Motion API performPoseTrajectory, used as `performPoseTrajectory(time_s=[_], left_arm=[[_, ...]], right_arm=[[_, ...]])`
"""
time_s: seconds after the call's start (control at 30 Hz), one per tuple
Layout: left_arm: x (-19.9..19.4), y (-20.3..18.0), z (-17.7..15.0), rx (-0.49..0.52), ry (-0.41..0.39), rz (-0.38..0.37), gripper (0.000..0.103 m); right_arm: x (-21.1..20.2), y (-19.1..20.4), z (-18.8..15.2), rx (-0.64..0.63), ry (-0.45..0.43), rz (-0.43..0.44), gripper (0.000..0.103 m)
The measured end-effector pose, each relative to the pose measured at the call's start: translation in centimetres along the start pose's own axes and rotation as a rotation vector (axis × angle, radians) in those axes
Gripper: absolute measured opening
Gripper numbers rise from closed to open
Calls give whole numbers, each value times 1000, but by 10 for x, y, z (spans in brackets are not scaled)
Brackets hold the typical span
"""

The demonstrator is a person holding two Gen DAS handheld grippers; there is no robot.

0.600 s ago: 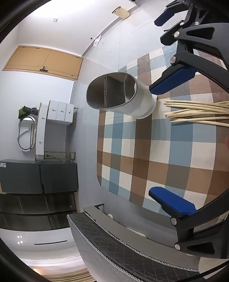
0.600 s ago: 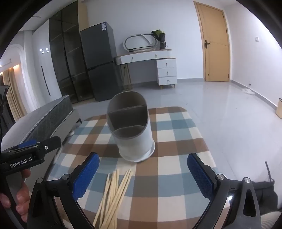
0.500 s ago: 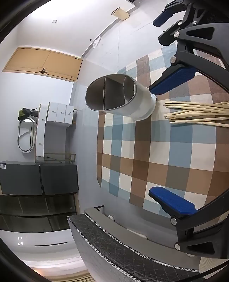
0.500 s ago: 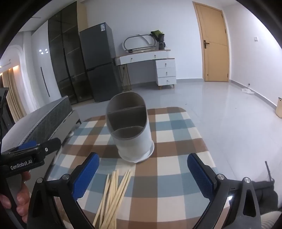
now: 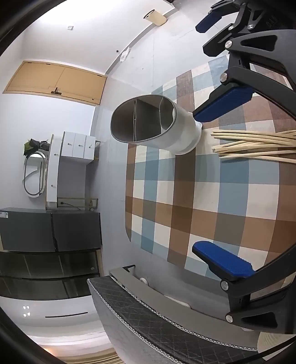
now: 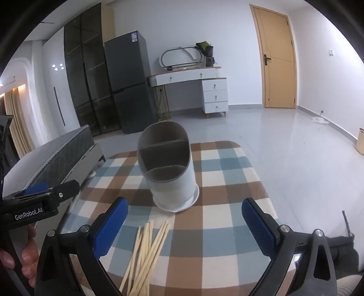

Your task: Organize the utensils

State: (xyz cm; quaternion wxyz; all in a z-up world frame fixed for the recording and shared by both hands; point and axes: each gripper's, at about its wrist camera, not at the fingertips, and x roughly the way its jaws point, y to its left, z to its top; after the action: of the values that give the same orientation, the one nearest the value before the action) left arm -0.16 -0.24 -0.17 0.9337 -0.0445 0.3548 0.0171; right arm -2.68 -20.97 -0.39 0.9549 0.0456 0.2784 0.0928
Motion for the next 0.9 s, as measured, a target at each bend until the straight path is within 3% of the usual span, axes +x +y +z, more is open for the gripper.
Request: performPoseTrajectory(time_s=[0.9], left_arm=[[-1,0,-1,8,-5,3,101]], right_arm=[[0,-1,0,7,0,0,101]])
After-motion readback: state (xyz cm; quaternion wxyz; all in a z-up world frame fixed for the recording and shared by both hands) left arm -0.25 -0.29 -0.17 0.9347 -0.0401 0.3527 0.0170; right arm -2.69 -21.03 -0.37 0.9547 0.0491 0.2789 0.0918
